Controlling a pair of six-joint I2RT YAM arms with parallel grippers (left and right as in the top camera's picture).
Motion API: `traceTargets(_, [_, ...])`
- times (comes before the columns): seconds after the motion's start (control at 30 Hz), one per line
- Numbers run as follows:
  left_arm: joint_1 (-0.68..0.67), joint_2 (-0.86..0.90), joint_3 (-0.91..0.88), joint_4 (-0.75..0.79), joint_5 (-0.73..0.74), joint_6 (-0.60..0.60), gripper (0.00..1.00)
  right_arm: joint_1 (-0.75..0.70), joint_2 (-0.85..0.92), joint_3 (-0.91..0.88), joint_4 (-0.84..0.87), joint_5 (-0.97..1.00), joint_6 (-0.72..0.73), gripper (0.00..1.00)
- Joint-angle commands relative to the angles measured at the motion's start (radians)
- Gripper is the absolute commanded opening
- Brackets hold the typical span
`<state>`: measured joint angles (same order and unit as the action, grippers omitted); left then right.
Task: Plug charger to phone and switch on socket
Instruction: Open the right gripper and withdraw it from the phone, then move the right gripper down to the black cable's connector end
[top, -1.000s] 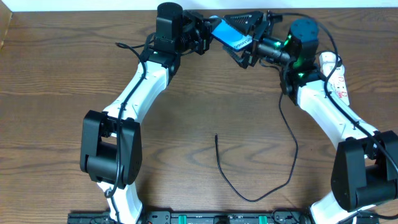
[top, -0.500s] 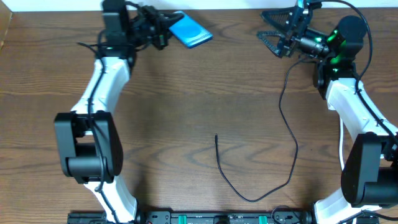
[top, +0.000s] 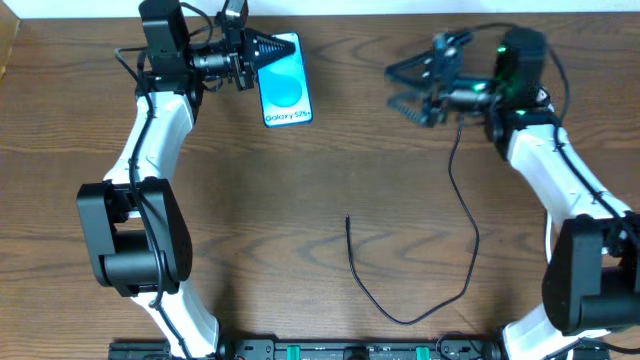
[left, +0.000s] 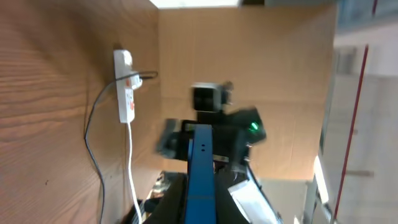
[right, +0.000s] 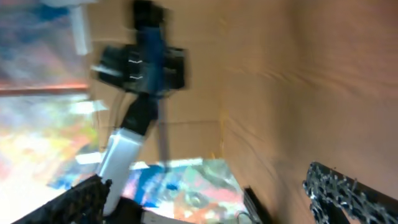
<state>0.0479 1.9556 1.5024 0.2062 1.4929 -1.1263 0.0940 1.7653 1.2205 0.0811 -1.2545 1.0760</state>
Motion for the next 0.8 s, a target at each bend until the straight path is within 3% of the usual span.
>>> traceTargets(0.0, [0.002, -0.027, 0.022, 0.006, 0.078, 0.057, 0.07, 0.049, -0.005, 0.008, -0.180, 0.179, -0.288, 0.99])
traceTargets(0.2, [0.002, -0.027, 0.022, 0.006, 0.077, 0.057, 0.07, 0.146, -0.005, 0.008, -0.583, 0.589, -0.561, 0.99])
traceTargets(0.37, [0.002, -0.027, 0.022, 0.006, 0.074, 0.057, 0.07, 0.238, -0.005, 0.008, -0.803, 0.900, -0.633, 0.99])
traceTargets(0.77, [0.001, -0.027, 0.020, 0.006, 0.067, 0.060, 0.07, 0.339, -0.005, 0.008, -0.871, 0.934, -0.631, 0.99])
